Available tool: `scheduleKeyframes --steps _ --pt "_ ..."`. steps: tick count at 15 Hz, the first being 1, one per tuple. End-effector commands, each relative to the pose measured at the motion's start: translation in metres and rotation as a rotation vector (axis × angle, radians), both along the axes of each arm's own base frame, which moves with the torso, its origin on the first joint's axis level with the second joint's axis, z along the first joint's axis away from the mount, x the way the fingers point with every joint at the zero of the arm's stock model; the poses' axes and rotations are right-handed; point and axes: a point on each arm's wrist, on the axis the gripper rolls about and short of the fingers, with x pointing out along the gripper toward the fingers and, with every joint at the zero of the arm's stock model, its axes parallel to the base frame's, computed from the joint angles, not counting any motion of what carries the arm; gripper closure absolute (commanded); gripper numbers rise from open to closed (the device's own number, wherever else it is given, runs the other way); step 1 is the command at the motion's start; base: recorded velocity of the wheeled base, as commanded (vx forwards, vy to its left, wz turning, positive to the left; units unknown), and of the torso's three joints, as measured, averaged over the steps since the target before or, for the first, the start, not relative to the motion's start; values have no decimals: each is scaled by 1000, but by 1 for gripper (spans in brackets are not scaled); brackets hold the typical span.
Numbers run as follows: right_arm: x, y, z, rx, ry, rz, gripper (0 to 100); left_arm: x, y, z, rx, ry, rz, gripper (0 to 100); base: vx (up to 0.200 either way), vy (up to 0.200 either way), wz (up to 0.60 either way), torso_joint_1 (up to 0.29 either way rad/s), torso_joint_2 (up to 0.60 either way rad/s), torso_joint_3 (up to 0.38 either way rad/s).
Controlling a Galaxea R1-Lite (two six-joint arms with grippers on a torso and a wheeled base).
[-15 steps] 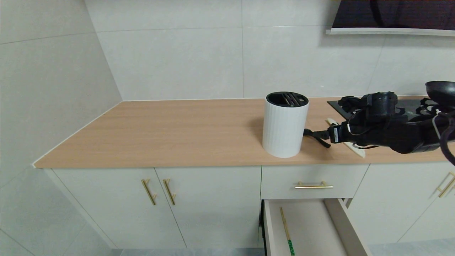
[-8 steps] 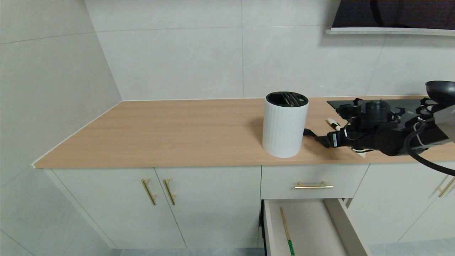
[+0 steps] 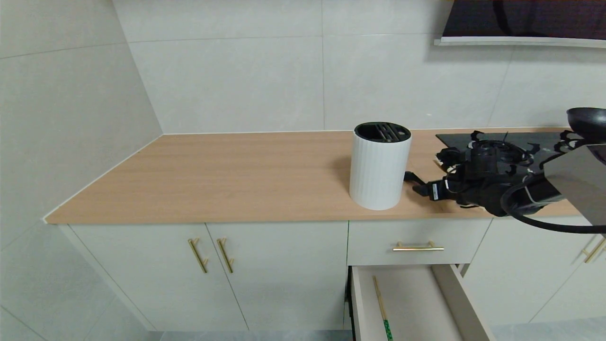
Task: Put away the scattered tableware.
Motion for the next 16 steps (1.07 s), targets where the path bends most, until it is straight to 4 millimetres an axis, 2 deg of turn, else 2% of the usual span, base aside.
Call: scheduleKeyframes --steps 1,6,12,13,16 --pt "7 1 -13 -9 8 -21 0 0 0 0 1 0 0 0 0 0 0 0 0 0" --pt "16 0 -19 -14 2 -45 0 0 0 0 1 0 0 0 0 0 0 0 0 0" --pt "17 0 -18 -13 -4 -50 0 0 0 0 1 0 0 0 0 0 0 0 0 0" --pt "17 0 -18 -14 -2 -50 100 0 0 0 -1 -2 0 0 0 0 0 0 0 0" --pt "17 0 -18 -14 -2 -50 100 0 0 0 -1 -2 0 0 0 0 0 0 0 0"
